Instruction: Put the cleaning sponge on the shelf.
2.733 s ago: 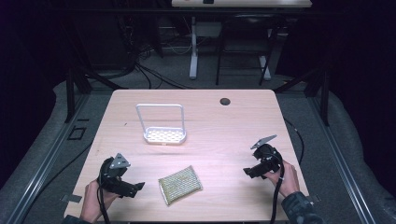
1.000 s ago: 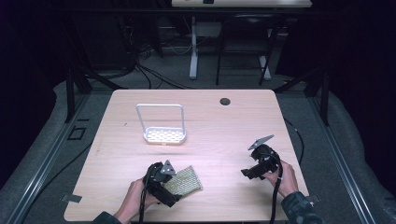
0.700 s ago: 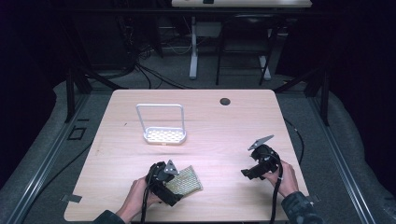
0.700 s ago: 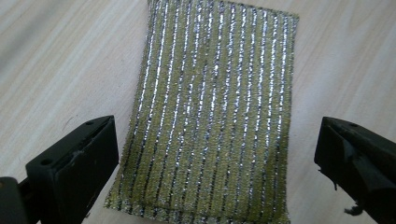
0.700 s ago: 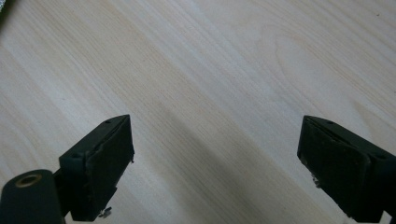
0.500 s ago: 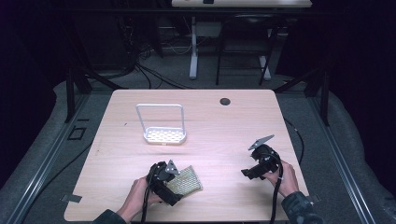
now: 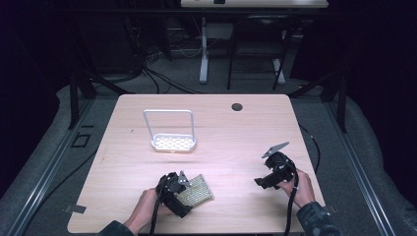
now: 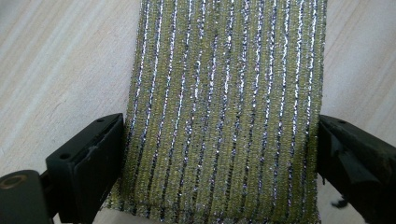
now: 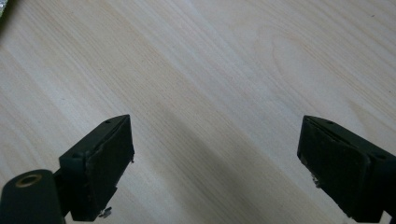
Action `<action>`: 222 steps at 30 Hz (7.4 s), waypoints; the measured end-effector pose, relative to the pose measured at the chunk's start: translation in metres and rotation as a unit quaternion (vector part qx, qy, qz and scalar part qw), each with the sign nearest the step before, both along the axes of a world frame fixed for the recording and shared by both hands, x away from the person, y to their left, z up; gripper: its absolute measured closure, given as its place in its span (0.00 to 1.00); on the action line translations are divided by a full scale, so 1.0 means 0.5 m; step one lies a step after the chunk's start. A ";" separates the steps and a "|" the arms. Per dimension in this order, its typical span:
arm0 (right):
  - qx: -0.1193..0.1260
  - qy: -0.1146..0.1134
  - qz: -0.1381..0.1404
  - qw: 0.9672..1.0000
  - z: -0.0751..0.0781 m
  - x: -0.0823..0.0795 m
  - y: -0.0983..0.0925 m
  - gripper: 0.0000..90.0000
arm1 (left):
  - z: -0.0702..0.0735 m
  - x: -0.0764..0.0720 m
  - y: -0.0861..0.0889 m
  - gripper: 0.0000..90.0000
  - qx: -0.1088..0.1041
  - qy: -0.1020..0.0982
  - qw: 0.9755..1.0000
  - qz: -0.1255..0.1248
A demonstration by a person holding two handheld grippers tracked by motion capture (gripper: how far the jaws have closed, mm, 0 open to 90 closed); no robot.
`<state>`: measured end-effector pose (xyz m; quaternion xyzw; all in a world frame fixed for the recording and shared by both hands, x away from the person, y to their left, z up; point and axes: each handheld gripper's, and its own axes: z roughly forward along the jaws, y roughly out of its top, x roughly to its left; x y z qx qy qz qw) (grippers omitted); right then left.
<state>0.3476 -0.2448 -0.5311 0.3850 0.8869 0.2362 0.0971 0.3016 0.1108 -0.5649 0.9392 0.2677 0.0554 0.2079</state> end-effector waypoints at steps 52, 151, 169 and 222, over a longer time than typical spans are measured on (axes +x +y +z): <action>-0.004 0.000 0.001 1.000 0.000 -0.001 -0.001 0.12 | 0.050 0.015 0.053 0.44 -0.037 -0.047 0.997 0.047; -0.005 0.009 0.000 1.000 -0.006 0.002 -0.002 0.13 | 0.095 0.238 0.142 0.43 -0.073 -0.105 0.966 0.227; -0.003 0.011 0.001 1.000 -0.007 0.001 -0.003 0.13 | 0.068 0.284 0.117 0.42 -0.071 -0.095 0.964 0.237; -0.008 0.013 0.006 1.000 -0.008 0.001 -0.001 0.13 | 0.048 0.302 0.092 0.12 -0.049 -0.129 0.958 0.252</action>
